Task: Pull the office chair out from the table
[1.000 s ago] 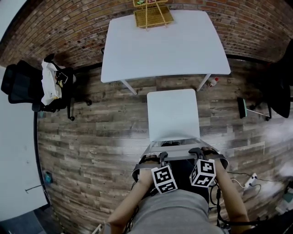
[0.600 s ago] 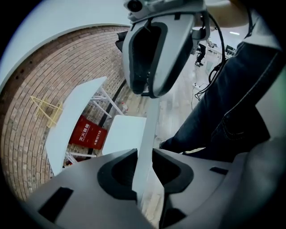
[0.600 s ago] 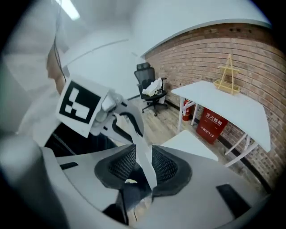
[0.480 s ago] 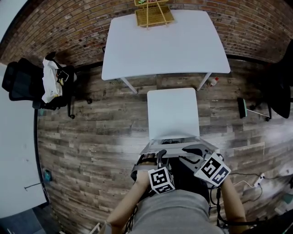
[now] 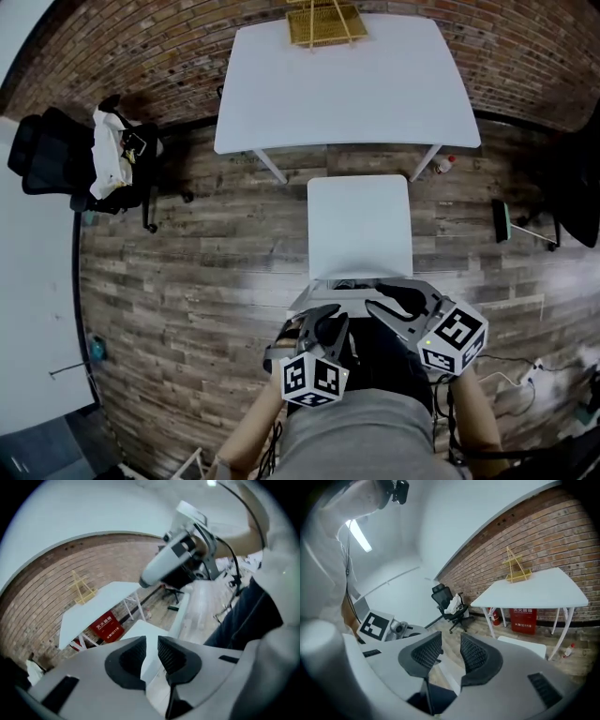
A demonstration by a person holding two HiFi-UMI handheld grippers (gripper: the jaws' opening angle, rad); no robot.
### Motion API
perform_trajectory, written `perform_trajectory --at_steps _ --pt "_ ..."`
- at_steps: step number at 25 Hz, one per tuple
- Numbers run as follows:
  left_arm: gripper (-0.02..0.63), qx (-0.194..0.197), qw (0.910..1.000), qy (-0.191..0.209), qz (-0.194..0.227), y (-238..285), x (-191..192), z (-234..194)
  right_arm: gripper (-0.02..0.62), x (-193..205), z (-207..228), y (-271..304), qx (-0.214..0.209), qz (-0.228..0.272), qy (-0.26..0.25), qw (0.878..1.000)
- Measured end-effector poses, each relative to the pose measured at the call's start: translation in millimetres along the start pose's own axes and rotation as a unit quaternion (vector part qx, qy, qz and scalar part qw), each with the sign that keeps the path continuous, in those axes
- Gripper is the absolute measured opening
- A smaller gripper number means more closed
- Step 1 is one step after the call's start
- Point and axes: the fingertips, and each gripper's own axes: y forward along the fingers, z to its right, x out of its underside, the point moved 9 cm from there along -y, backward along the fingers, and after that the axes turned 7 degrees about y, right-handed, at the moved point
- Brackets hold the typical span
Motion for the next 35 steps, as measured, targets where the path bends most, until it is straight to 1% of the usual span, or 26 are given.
perform_trajectory --at_steps 1,2,3,5,6,8,10,12,15,17,21,24,26,30,35 --pt "0.08 -0.006 0.999 -0.039 0.022 -4.8 -3.8 -8.7 0.135 -3.8 -0.7 0.3 0.006 0.012 -0.003 1.0" --pt "0.08 -0.009 0.9961 -0.076 0.042 -8.2 -7.9 -18.2 0.122 -7.8 -1.2 0.5 0.013 0.025 -0.005 1.0" --pt "0.076 -0.01 0.9919 -0.111 0.062 -10.4 -12.4 -28.1 0.097 -12.0 -1.5 0.8 0.021 0.038 -0.008 0.999" --pt "0.066 -0.012 0.98 -0.171 0.101 -13.6 -22.7 -49.4 0.066 -21.8 -1.9 1.7 0.035 0.061 -0.015 0.997" --pt "0.061 -0.012 0.973 -0.196 0.122 -15.4 -28.6 -60.7 0.065 -27.6 -2.2 2.0 0.043 0.073 -0.019 0.996" --pt "0.049 -0.014 0.9584 -0.235 0.161 -19.5 -40.7 -82.4 0.038 -41.3 -2.6 1.5 0.061 0.102 -0.028 0.992" --pt "0.037 -0.025 0.9455 -0.258 0.197 -24.0 -53.4 -101.6 0.029 -56.3 -2.4 0.0 0.079 0.132 -0.035 0.987" --pt "0.031 -0.042 0.9371 -0.264 0.225 -27.9 -67.2 -117.5 0.025 -71.2 -1.4 -3.0 0.101 0.166 -0.038 0.98" --pt "0.021 -0.073 0.9338 -0.247 0.248 -32.1 -89.0 -134.8 0.02 -91.5 0.8 -10.7 0.138 0.226 -0.033 0.964" --pt "0.02 -0.095 0.9301 -0.241 0.261 -35.8 -100.6 -143.0 0.02 -102.0 1.1 -15.7 0.166 0.257 -0.031 0.952" --pt "0.015 -0.145 0.9218 -0.236 0.271 -43.9 -116.3 -156.1 0.018 -115.5 -2.4 -18.6 0.225 0.281 -0.051 0.931" --pt "0.015 -0.167 0.9187 -0.232 0.272 -46.1 -125.5 -162.4 0.018 -121.6 -6.9 -18.7 0.254 0.294 -0.065 0.919" --pt "0.015 -0.176 0.9178 -0.228 0.273 -46.9 -130.3 -164.3 0.018 -124.0 -8.8 -18.5 0.261 0.302 -0.064 0.914" --pt "0.015 -0.187 0.9184 -0.218 0.272 -47.3 -134.8 -164.8 0.015 -129.4 -10.9 -18.1 0.27 0.31 -0.064 0.909" --pt "0.015 -0.191 0.9171 -0.223 0.27 -46.5 -134.1 -166.6 0.014 -132.2 -11.0 -19.6 0.279 0.317 -0.06 0.904"
